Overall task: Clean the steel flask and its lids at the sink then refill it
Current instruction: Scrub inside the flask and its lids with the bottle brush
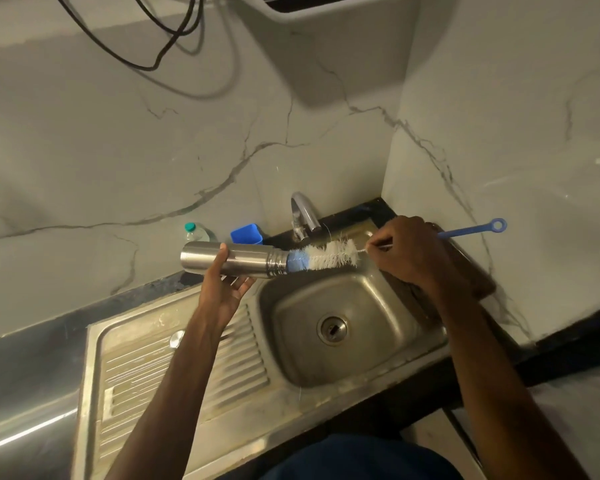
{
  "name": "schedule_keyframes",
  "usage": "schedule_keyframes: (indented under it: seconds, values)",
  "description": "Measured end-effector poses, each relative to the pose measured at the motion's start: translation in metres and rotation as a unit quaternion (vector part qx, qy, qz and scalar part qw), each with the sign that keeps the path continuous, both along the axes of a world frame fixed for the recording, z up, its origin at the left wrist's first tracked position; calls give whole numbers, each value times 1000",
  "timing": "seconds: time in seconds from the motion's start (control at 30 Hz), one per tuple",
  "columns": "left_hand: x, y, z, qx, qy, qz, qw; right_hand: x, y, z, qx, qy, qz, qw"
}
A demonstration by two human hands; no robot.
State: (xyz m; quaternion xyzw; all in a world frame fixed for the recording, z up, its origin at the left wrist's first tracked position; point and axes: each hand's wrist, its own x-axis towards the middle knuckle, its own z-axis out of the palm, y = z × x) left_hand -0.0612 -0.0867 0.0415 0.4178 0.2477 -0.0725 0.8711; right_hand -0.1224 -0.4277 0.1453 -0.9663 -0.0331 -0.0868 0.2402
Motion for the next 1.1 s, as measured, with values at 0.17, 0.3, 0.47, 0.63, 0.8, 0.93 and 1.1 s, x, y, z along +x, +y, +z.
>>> schedule_keyframes:
  seconds: [0.17, 0.3, 0.47, 0.63, 0.8, 0.93, 1.1]
  values:
    - [-5, -21, 5, -24, 1, -22, 999, 4, 31, -36, 76, 2, 54, 996]
    - [0, -27, 9, -25, -15, -24, 999, 2, 46, -57, 143, -10, 44, 989]
    - [7, -13, 11, -16, -17, -14, 1000, 2, 20, -66, 192, 10, 14, 981]
    - [3, -28, 8, -21, -19, -33, 999, 12, 36, -74, 192, 16, 42, 980]
    - [8, -17, 8, -1, -18, -22, 1000, 16, 33, -77, 165, 1, 70, 984]
    - [11, -5, 10, 2, -16, 5, 1000, 17, 21, -76, 98, -51, 53, 993]
    - [10, -10, 10, 3, -15, -8, 1000, 23, 42, -78, 90, -105, 53, 989]
